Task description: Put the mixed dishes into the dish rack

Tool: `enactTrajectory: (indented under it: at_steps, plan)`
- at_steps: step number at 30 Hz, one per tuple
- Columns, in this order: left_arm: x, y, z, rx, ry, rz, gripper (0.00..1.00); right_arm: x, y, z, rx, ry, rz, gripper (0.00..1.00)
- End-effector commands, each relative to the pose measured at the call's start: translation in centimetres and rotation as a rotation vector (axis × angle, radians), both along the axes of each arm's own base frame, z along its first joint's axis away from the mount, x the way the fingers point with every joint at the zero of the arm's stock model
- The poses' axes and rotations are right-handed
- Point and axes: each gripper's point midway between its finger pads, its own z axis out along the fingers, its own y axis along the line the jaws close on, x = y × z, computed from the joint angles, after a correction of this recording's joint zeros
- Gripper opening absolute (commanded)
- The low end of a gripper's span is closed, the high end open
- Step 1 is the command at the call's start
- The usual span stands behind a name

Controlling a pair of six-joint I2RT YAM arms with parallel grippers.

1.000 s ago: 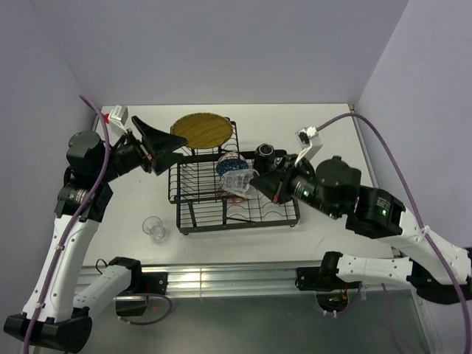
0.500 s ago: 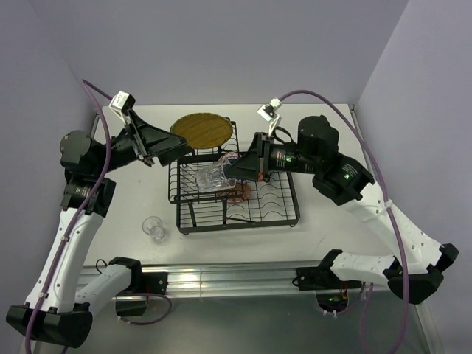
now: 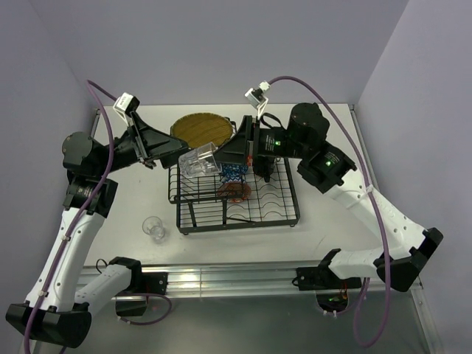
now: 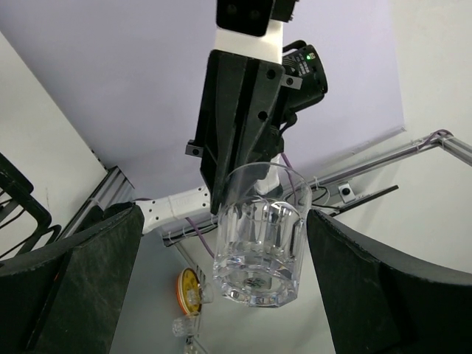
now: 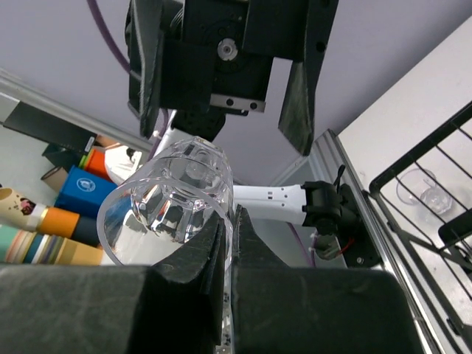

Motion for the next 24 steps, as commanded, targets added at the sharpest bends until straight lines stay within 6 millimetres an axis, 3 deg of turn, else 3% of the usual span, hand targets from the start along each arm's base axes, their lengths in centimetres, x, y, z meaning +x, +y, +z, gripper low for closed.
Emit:
enactTrajectory:
  at_steps: [1,17,21,22,24]
  plan:
    - [-1.7,0.1,2.1,-0.018,-0.108,-0.041,0.99,0.1,-0.1,4.0,0.109,-0.089,-0.002,0.00]
    - [-2.8,0.2,1.6,-0.043,-0.098,-0.073,0.92,2.6,1.4,3.4,0.142,-0.039,-0.033,0.00]
    - [-3.0,0.2,1.7,-0.048,-0.104,-0.076,0.80,2.6,1.4,3.2,0.145,-0.027,-0.033,0.00]
    - [-3.0,0.2,1.6,-0.050,-0.105,-0.077,0.70,2.6,1.4,3.1,0.147,-0.026,-0.037,0.00]
    - [-3.0,0.2,1.6,-0.051,-0.102,-0.078,0.62,2.5,1.3,3.3,0.151,-0.025,-0.032,0.00]
